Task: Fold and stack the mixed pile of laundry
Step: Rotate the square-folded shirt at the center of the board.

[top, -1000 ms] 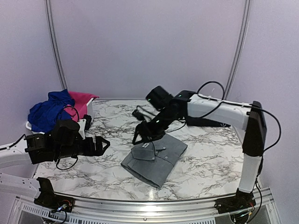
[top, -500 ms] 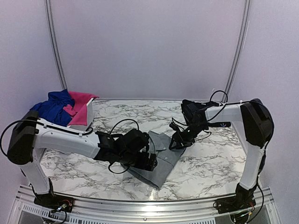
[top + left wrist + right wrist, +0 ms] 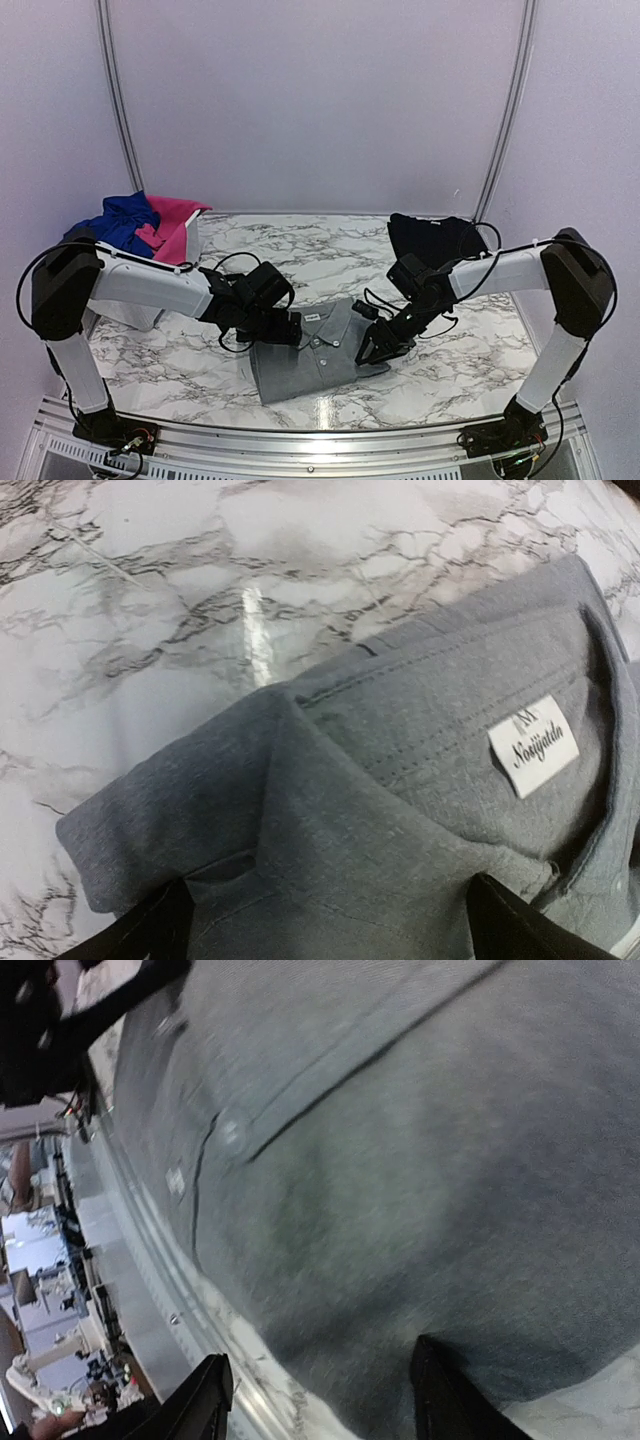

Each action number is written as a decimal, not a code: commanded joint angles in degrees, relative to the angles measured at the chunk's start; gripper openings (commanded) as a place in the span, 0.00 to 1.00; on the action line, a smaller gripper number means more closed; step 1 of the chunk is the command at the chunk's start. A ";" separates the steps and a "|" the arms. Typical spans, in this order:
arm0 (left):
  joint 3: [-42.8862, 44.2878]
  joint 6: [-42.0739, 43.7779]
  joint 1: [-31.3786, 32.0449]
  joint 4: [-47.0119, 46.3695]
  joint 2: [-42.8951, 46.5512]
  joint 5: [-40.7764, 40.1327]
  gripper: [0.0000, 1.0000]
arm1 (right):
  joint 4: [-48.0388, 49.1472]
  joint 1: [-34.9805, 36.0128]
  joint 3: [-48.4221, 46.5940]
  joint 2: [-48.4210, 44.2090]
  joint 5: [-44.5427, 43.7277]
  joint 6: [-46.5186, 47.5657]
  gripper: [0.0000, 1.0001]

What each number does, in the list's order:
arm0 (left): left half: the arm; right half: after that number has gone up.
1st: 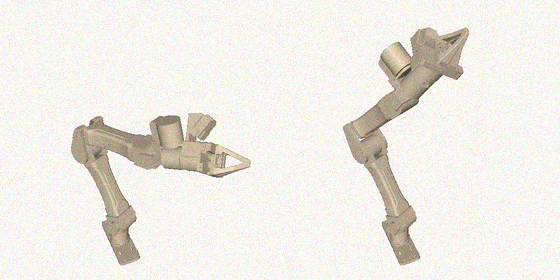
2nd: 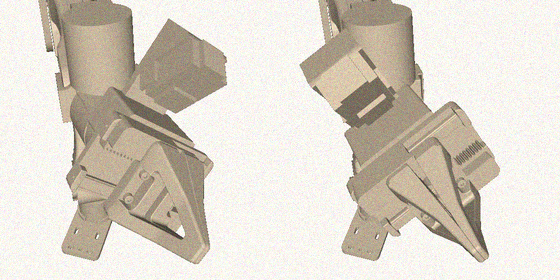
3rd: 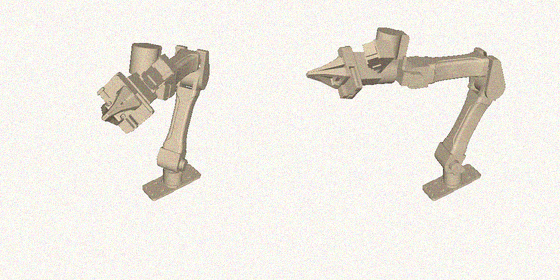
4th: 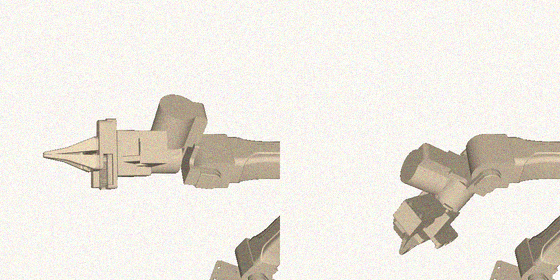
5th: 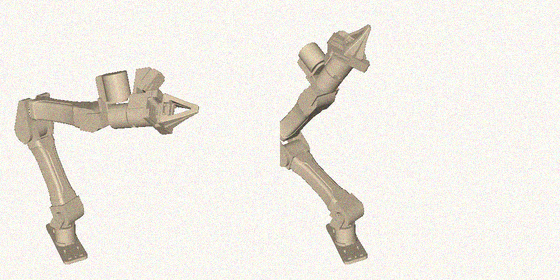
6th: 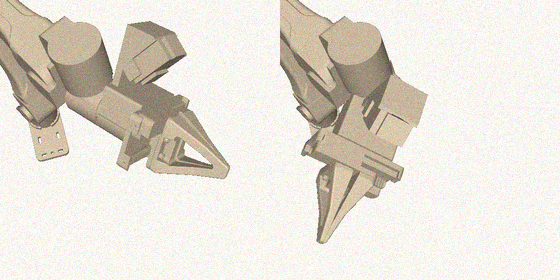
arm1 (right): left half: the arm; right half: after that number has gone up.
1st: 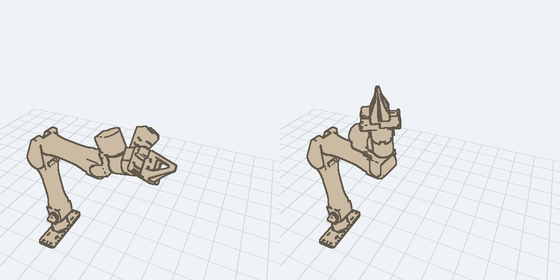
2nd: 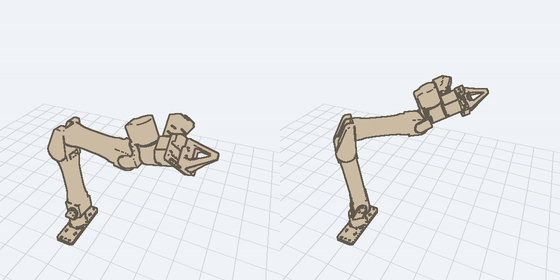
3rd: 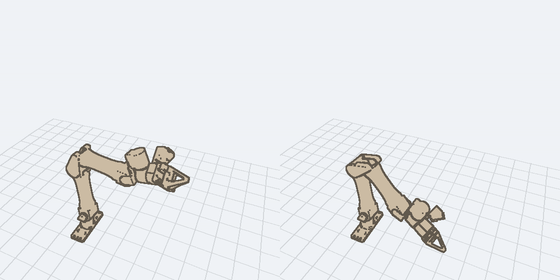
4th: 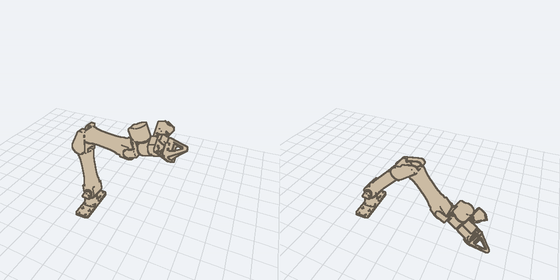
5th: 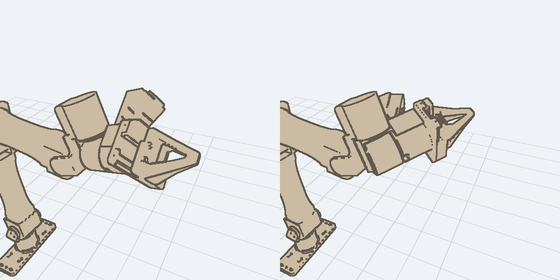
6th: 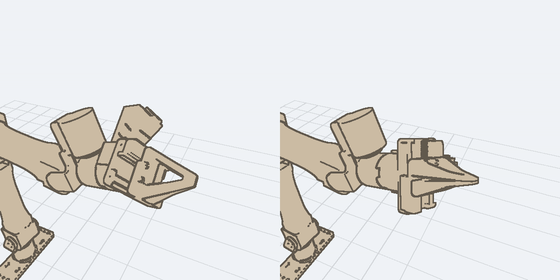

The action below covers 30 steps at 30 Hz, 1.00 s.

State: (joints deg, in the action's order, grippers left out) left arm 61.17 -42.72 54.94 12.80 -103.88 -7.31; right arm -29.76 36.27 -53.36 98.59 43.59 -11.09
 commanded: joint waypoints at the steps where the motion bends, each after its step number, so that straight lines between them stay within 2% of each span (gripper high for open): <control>1: 0.32 3.57 -2.36 5.87 4.59 -0.31 0.99 | -0.33 0.69 -2.58 -5.92 6.71 -3.85 0.60; 7: -0.20 3.54 0.61 5.92 13.29 0.22 0.99 | -4.99 -8.15 -8.34 -7.10 3.54 1.06 0.61; 10: 0.05 1.29 3.92 5.54 13.10 1.30 0.99 | -8.36 -8.95 -10.09 -4.22 -0.42 5.38 0.60; 13: -0.46 -1.20 6.69 5.00 11.17 0.86 0.99 | -5.93 -8.92 -8.68 -2.54 -0.84 5.37 0.58; 18: -2.88 -4.35 5.60 2.55 7.24 -0.37 0.97 | 0.85 -7.45 -3.67 -0.84 1.63 1.89 0.54; 23: -7.29 -4.43 1.47 0.91 7.10 0.40 0.93 | 6.18 -1.42 4.32 -1.51 3.50 -1.82 0.52; 26: -9.18 -2.40 0.88 -0.52 11.19 0.74 0.92 | 6.60 0.10 6.05 -4.25 5.74 -2.78 0.52; 30: -12.88 -2.73 -0.01 -1.96 19.31 -0.10 0.90 | 2.31 -5.12 3.54 -7.91 3.09 -0.88 0.52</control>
State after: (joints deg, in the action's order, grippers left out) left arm 50.74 -45.80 55.51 13.47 -93.14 -6.48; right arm -27.00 35.90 -46.92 95.57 47.24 -12.21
